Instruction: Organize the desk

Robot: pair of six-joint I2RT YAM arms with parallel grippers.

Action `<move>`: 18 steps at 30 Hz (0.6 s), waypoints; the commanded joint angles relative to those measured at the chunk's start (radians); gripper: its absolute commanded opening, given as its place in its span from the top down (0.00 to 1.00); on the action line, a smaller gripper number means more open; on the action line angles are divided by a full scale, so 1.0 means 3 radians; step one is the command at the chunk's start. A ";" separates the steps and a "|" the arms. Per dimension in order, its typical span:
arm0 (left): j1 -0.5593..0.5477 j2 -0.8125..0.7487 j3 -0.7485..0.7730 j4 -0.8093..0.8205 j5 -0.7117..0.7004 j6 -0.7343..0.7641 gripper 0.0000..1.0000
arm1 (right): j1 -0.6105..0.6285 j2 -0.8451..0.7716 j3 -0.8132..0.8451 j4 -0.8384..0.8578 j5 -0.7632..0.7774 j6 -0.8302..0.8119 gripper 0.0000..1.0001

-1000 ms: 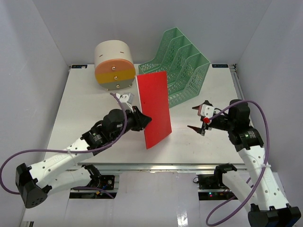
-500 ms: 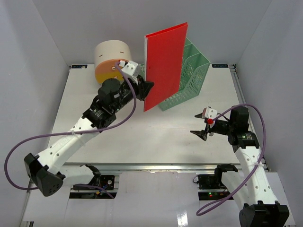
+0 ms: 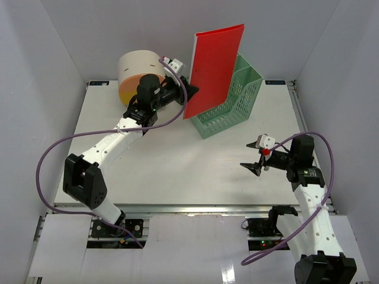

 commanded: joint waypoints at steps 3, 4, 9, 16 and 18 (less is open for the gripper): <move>0.0045 -0.0174 0.0163 0.0367 0.0280 0.0019 1.00 | -0.0028 0.0016 -0.0010 0.0084 -0.0140 -0.0012 0.21; 0.0047 -0.0201 0.0138 0.0385 0.0280 0.0014 1.00 | -0.0028 0.0017 -0.0008 0.0082 -0.0141 -0.0012 0.21; 0.0047 -0.0326 0.0063 0.0536 0.0431 -0.0095 1.00 | -0.0033 0.0018 -0.0015 0.0082 -0.0143 -0.0012 0.21; 0.0047 -0.0163 0.0105 0.0617 0.0663 -0.0210 1.00 | -0.0041 -0.0002 -0.0014 0.0082 -0.0144 -0.0007 0.21; 0.0047 -0.0060 0.0153 0.0642 0.0686 -0.0239 1.00 | -0.0053 -0.0013 -0.0013 0.0082 -0.0151 -0.0003 0.21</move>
